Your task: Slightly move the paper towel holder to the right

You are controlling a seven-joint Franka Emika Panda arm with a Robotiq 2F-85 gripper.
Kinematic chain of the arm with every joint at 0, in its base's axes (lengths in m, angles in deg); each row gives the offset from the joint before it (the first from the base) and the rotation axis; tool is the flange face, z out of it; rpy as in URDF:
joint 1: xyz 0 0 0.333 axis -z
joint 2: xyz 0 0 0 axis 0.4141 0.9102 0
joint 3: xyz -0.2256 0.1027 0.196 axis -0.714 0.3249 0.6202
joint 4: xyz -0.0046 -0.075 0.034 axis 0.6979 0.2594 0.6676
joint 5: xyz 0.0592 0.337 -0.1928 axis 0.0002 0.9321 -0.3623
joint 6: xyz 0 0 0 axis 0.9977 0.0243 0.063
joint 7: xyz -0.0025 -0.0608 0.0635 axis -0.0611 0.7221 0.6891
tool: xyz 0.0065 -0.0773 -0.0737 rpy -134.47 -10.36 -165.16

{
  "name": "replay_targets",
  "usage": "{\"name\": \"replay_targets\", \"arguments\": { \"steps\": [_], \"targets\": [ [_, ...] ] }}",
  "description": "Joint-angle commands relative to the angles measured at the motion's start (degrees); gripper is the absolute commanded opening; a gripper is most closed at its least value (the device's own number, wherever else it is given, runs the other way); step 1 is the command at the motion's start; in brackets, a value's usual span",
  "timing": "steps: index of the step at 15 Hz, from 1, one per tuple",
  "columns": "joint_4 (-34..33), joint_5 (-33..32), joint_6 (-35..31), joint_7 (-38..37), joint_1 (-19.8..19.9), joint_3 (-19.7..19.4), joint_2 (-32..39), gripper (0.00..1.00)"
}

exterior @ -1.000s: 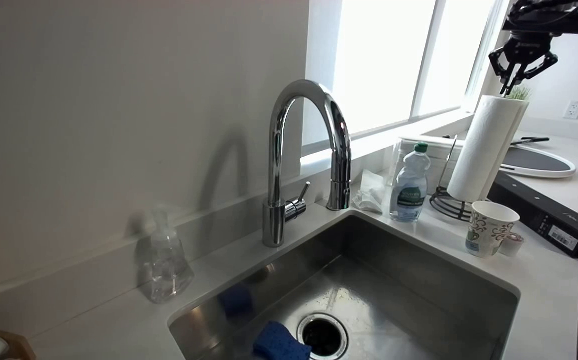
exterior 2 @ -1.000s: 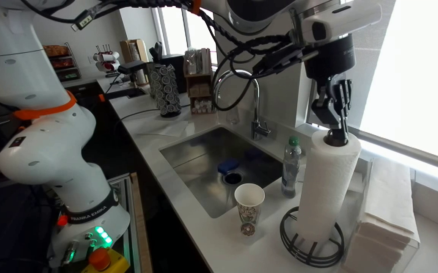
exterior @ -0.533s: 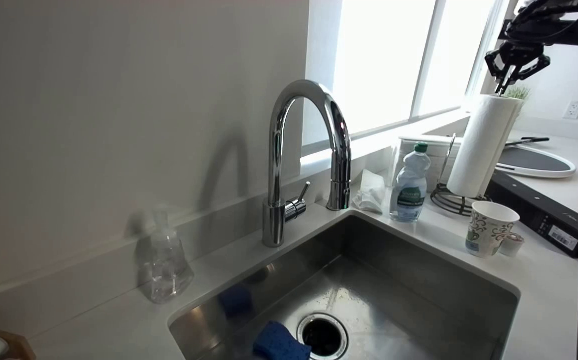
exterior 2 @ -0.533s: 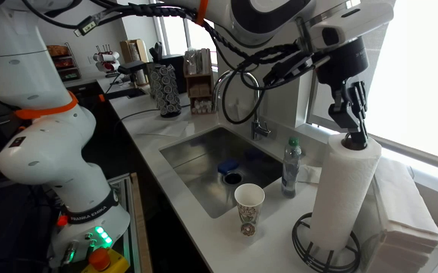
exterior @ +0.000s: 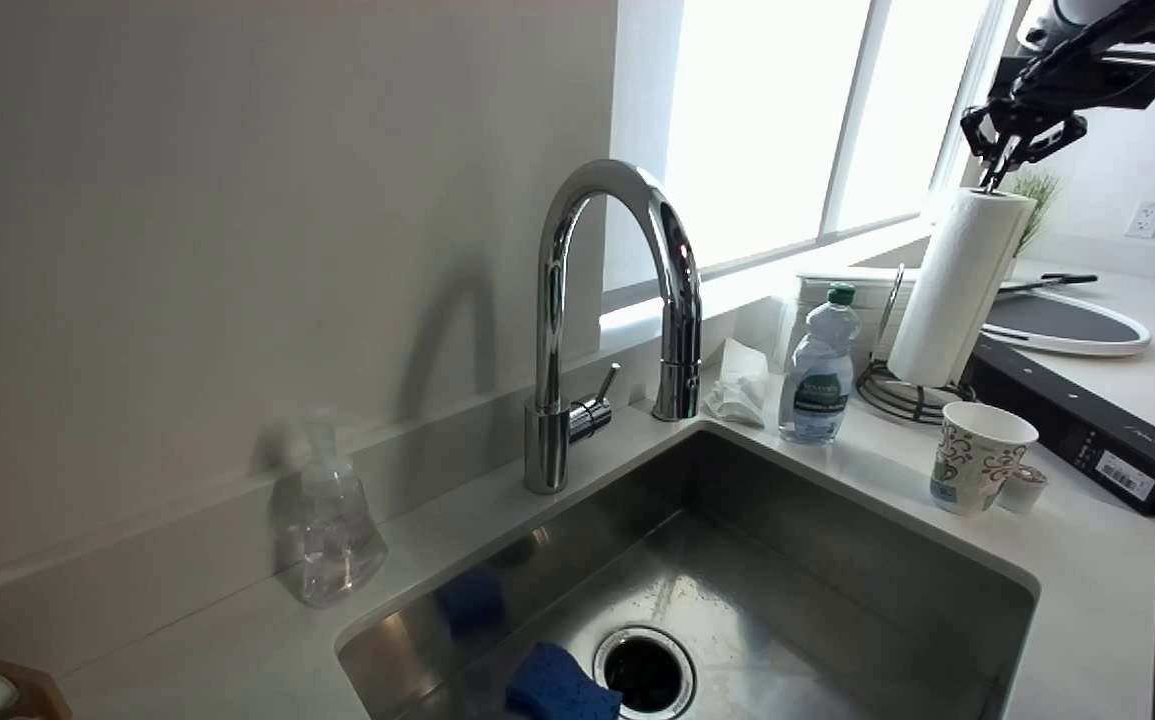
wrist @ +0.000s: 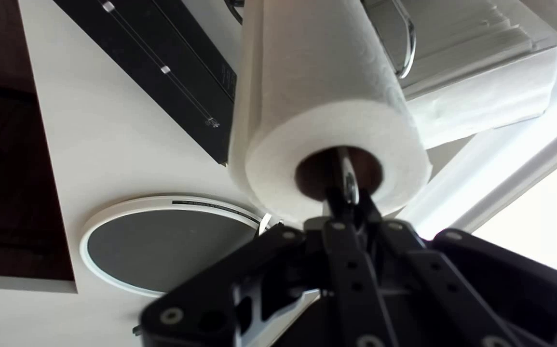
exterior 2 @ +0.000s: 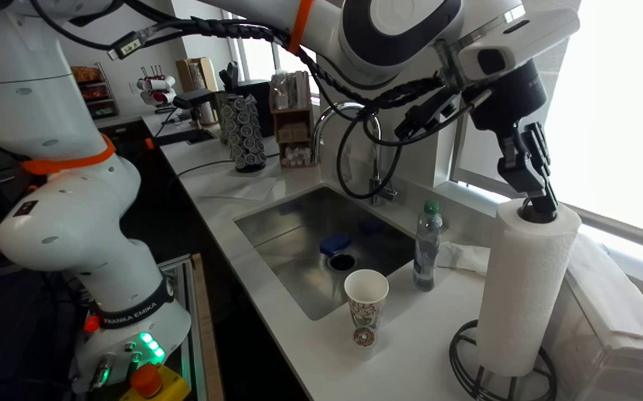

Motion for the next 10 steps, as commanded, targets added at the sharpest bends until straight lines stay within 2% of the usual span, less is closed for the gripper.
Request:
{"name": "replay_targets", "arguments": {
  "steps": [1, 10],
  "targets": [
    [0.7, -3.0, 0.4, -2.9, -1.0, 0.1, -1.5, 0.02],
    [1.0, 0.3, 4.2, -3.1, -1.2, 0.3, -1.8, 0.02]
  ]
}}
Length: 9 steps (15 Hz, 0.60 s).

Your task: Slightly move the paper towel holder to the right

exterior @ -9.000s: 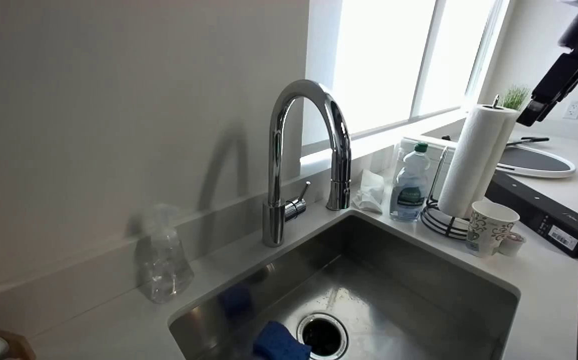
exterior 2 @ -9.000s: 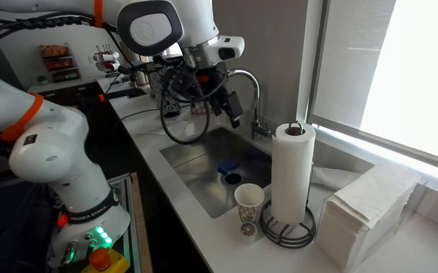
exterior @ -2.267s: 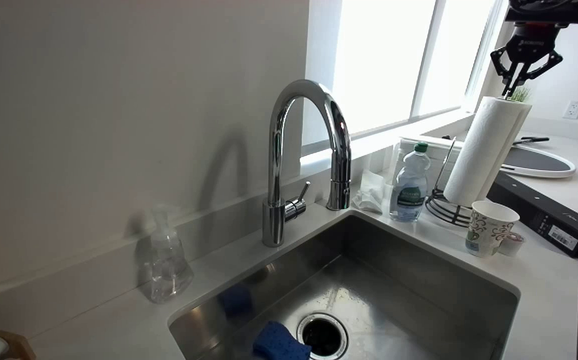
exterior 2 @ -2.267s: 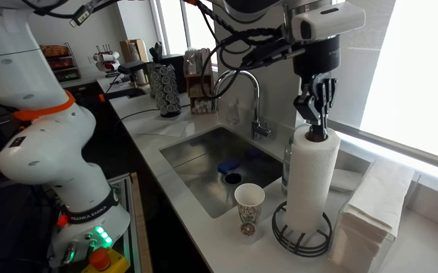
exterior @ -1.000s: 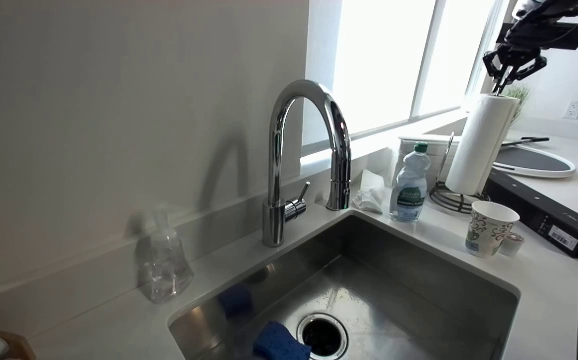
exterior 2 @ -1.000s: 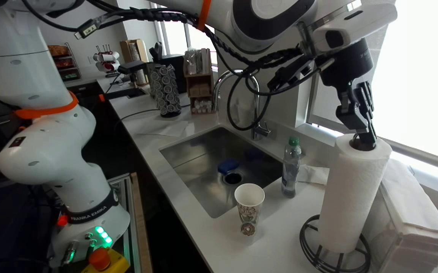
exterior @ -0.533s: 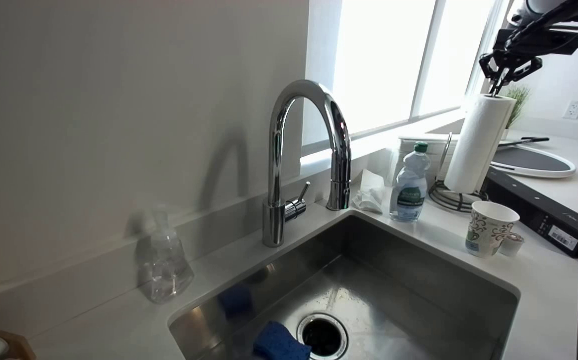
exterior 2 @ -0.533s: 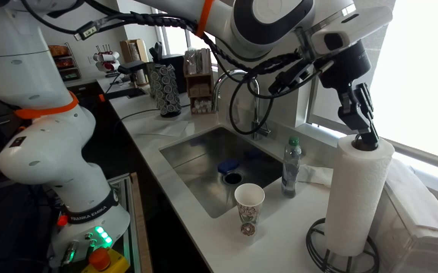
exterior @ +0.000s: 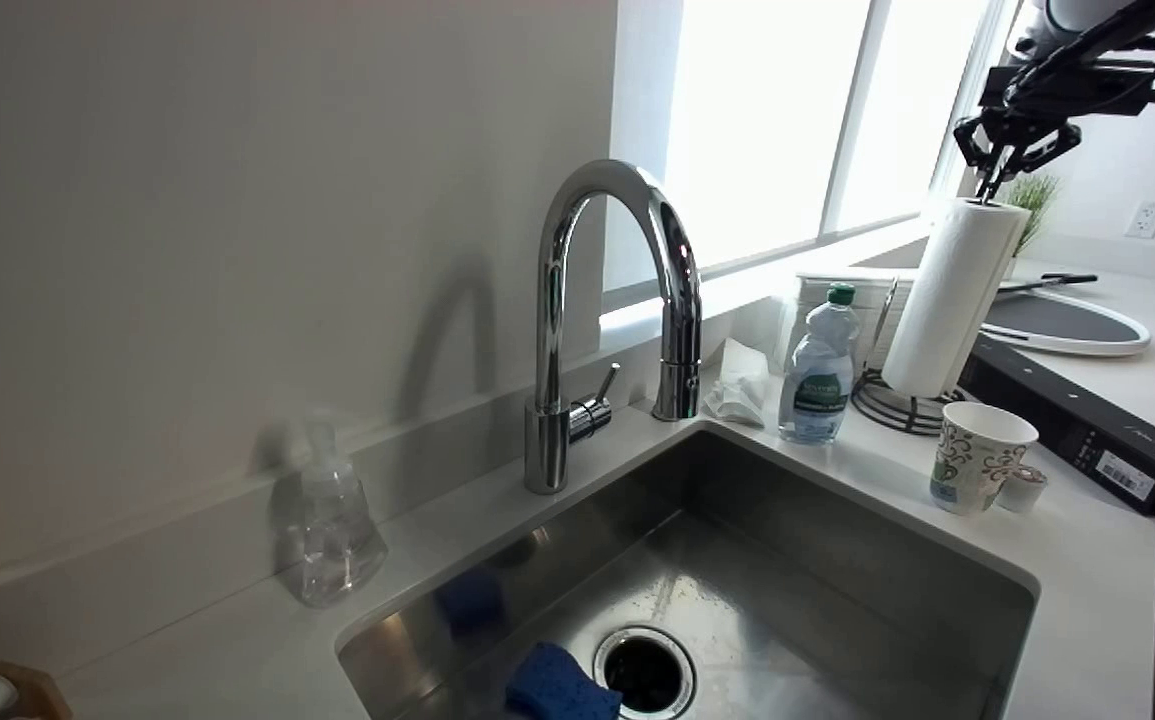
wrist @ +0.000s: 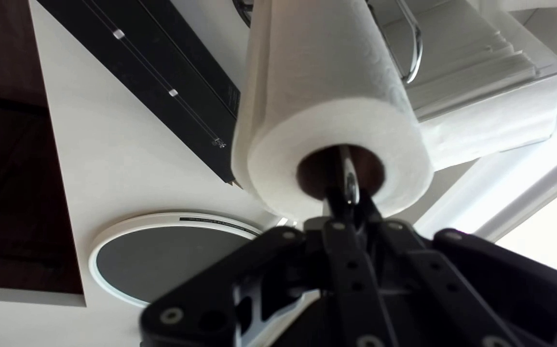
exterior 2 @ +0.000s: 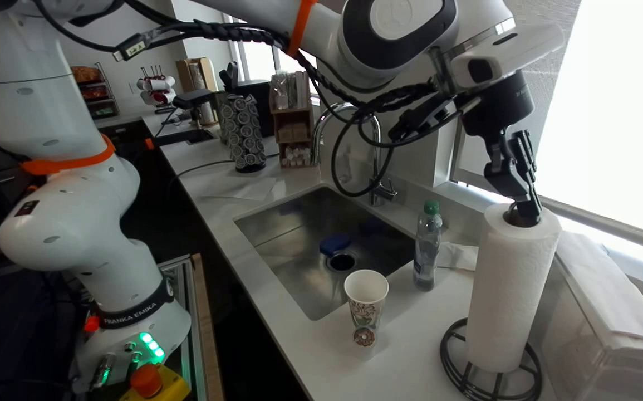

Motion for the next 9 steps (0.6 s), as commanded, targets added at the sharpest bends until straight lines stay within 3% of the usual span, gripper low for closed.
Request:
{"name": "replay_targets", "arguments": {
  "steps": [1, 5, 6, 7, 9],
  "targets": [
    [0.3, 1.1, 2.3, -1.1, -0.4, -0.1, -1.7, 0.02],
    [0.3, 1.2, 1.7, -1.0, -0.2, -0.2, -1.7, 0.02],
    [0.3, 0.9, 1.4, -1.2, -0.2, -0.2, -1.6, 0.32],
    [0.3, 0.9, 1.3, -1.1, -0.2, -0.2, -1.6, 0.34],
    [0.3, 0.8, 0.7, -0.9, -0.2, -0.1, -1.9, 0.47]
  ]
}}
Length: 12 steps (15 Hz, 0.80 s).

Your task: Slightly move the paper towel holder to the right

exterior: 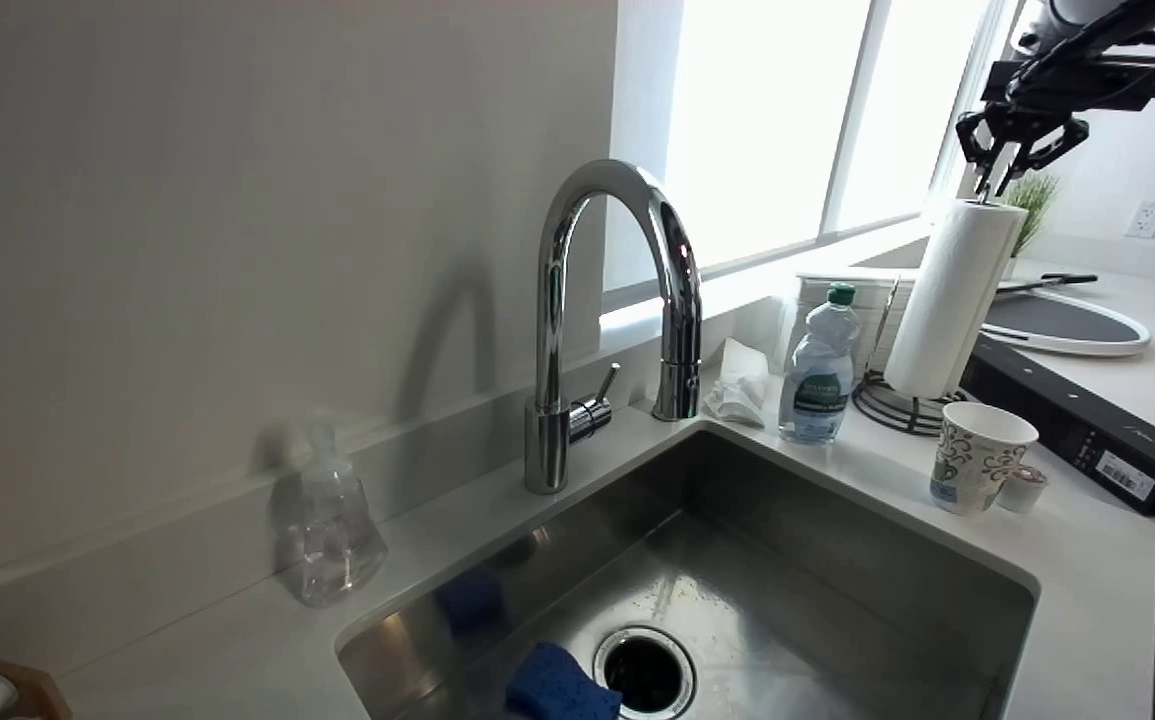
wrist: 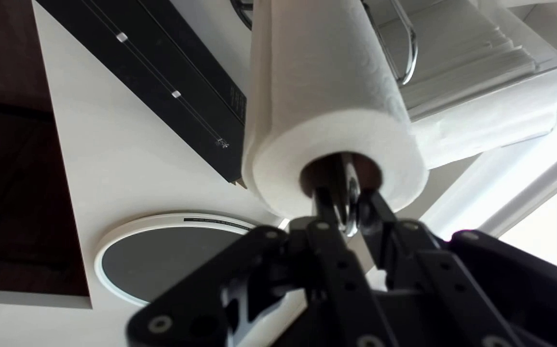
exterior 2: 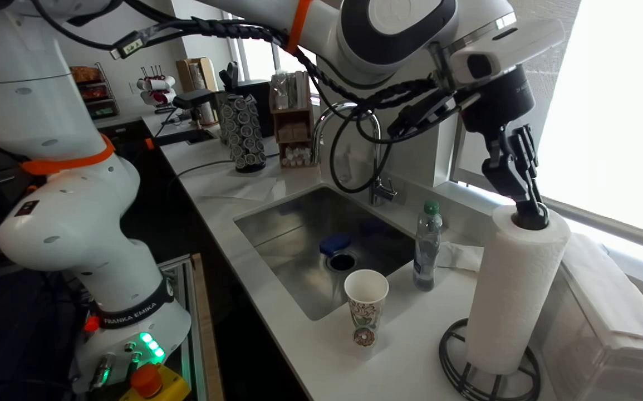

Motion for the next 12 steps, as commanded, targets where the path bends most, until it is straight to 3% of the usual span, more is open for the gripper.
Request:
{"name": "replay_targets", "arguments": {
  "steps": [1, 4, 7, 12],
  "targets": [
    [0.6, 0.3, 0.0, -0.4, -0.3, 0.1, -1.9, 0.54],
    [1.4, 0.2, 1.5, -0.2, -0.8, 1.0, -4.3, 0.76],
    [3.4, 2.4, 10.4, 3.1, -2.2, 3.3, -9.4, 0.98],
    [7.1, 5.7, 28.2, 12.4, -4.1, 7.2, -17.2, 1.0]
  ]
}}
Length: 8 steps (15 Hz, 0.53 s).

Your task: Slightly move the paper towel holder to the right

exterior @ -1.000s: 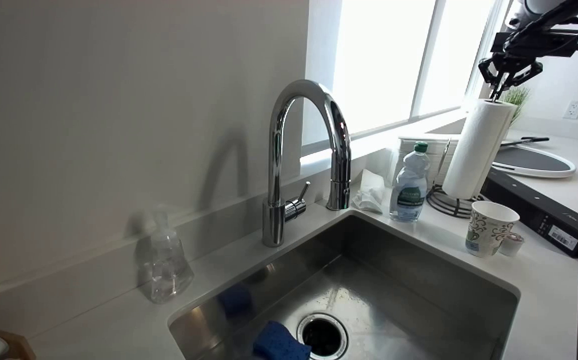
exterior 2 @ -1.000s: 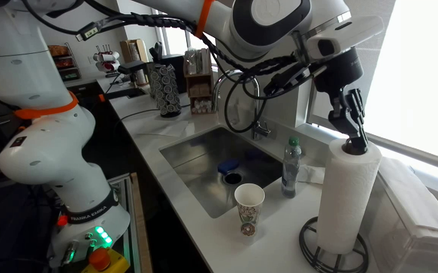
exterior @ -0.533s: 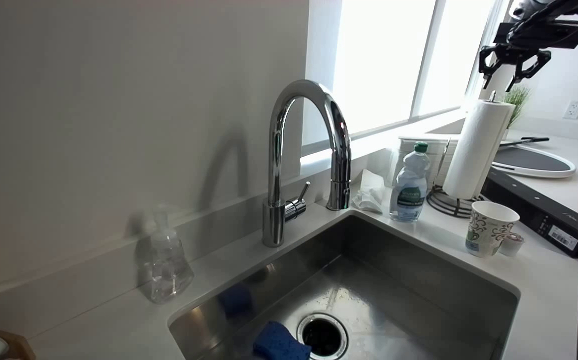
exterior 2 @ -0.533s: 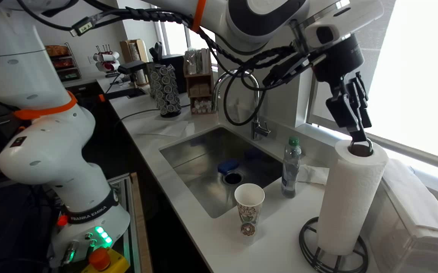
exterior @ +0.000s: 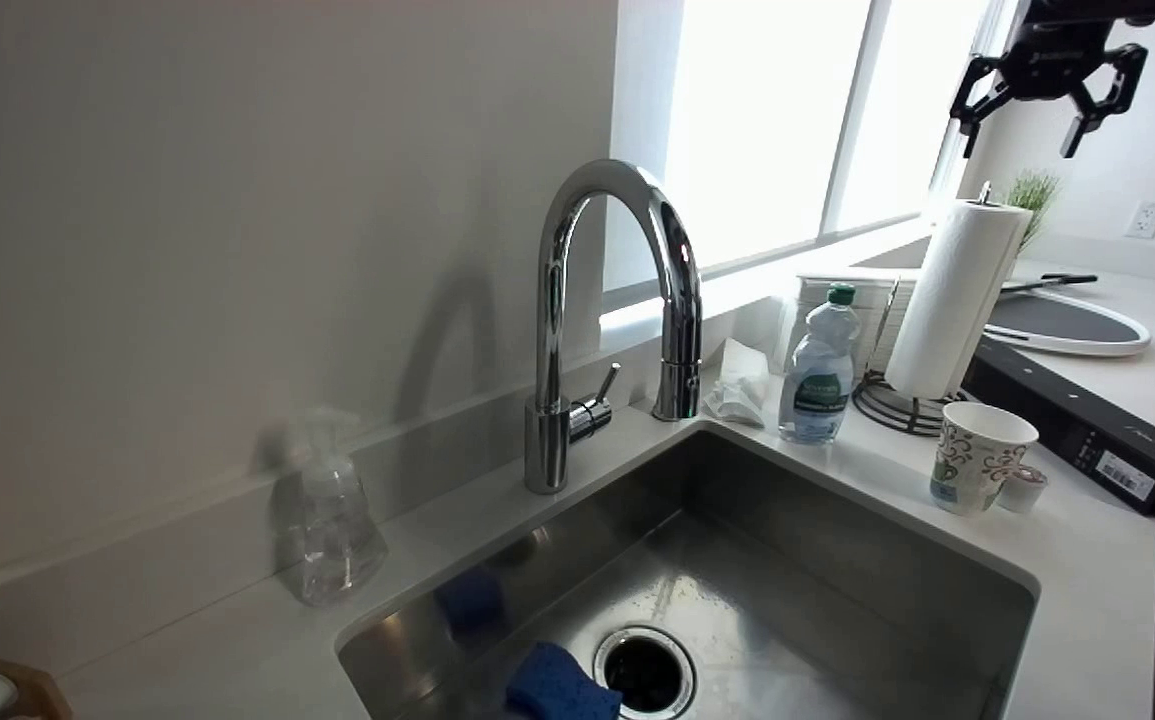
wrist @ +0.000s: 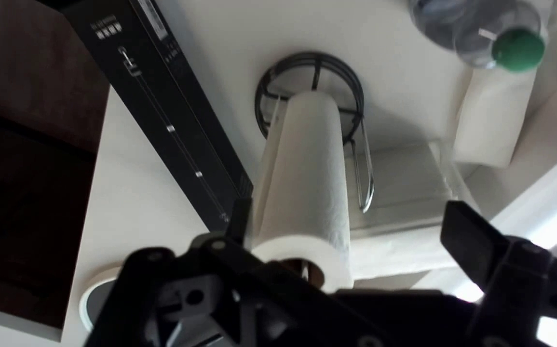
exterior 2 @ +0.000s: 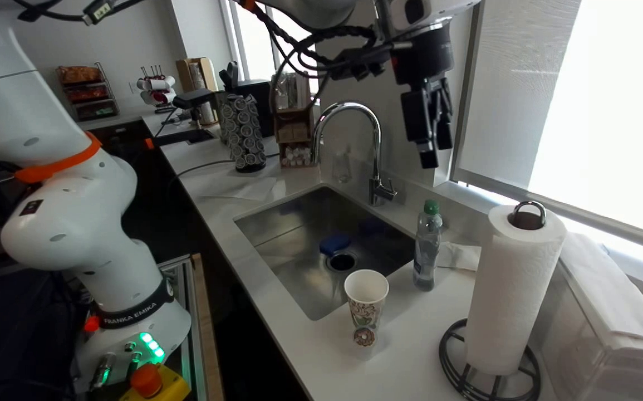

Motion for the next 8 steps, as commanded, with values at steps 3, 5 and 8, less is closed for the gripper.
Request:
{"name": "replay_targets", "arguments": {
  "steps": [3, 5, 8],
  "targets": [
    [6.0, 8.0, 16.7, 10.8, -1.3, 1.8, -9.4, 1.0],
    [6.5, 11.3, 23.1, 14.0, -1.2, 1.8, -11.2, 1.0],
    [5.0, 10.5, 24.3, 13.7, -0.3, 2.7, -10.0, 1.0]
  ]
}}
